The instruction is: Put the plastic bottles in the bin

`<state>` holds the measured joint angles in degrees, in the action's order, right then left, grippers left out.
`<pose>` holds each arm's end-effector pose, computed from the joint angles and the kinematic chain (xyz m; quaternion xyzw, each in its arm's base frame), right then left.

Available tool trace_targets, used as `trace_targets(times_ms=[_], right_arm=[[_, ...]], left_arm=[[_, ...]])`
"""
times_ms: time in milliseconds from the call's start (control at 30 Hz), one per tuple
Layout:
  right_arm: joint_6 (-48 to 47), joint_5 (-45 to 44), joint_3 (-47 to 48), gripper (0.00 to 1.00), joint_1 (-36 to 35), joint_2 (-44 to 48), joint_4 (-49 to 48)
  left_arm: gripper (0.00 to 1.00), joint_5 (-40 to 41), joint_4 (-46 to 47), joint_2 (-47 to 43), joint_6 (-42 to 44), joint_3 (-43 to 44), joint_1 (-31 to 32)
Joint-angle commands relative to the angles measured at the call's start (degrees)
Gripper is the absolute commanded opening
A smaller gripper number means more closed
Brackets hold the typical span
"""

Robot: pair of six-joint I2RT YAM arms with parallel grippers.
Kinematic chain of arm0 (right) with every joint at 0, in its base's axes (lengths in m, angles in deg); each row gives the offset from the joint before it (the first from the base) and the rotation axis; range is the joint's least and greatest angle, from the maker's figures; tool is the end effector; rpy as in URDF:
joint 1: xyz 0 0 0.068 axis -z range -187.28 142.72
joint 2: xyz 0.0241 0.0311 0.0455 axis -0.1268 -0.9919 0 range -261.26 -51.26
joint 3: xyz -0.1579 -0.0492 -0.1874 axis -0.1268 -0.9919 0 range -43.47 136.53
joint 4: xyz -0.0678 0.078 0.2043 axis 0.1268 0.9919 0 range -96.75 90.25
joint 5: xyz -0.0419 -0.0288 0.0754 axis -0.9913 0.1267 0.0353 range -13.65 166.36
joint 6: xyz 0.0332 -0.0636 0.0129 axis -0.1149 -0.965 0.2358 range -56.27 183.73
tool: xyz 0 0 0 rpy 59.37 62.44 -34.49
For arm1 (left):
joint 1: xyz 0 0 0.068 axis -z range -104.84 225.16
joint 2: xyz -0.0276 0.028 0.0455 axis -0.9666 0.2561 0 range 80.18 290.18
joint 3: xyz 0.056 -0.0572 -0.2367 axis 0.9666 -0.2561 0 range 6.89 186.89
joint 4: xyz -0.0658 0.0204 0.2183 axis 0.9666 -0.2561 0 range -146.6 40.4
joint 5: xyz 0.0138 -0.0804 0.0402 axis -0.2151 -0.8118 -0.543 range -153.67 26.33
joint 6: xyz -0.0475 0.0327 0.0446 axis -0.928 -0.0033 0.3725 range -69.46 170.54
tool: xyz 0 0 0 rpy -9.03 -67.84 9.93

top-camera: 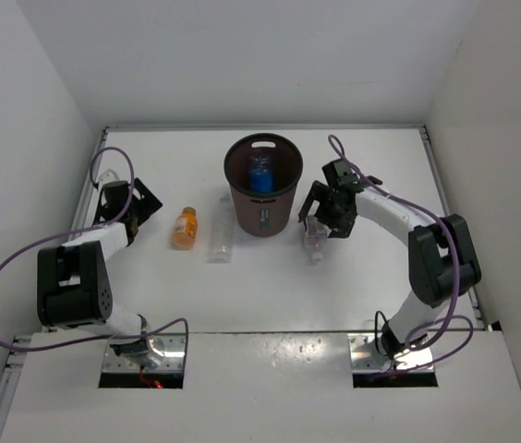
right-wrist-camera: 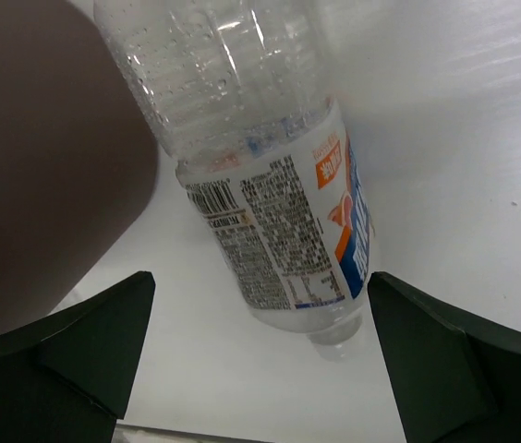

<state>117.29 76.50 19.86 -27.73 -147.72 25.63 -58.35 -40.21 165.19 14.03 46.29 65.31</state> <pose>0.2918 0.1090 0.1653 0.2782 0.9368 0.1286 0.1686 0.2918 0.0563 0.1653 -0.3700 0.8108 -0.0638 0.4491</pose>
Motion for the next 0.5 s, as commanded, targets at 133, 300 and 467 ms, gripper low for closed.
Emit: trace_targets(times_ms=[133,300,467], right_arm=[[0.76,2.93,1.71,0.99,1.29,-5.57,-2.59],[0.76,3.54,2.24,0.94,1.81,-8.73,-1.44],[1.28,4.87,1.19,0.79,3.04,-9.44,-1.44]], left_arm=[[1.0,-0.49,2.21,-2.13,-0.31,-0.46,-0.79],[1.0,-1.02,2.21,-2.13,-0.31,-0.46,-0.79],[1.0,-1.02,2.21,-2.13,-0.31,-0.99,-0.79]])
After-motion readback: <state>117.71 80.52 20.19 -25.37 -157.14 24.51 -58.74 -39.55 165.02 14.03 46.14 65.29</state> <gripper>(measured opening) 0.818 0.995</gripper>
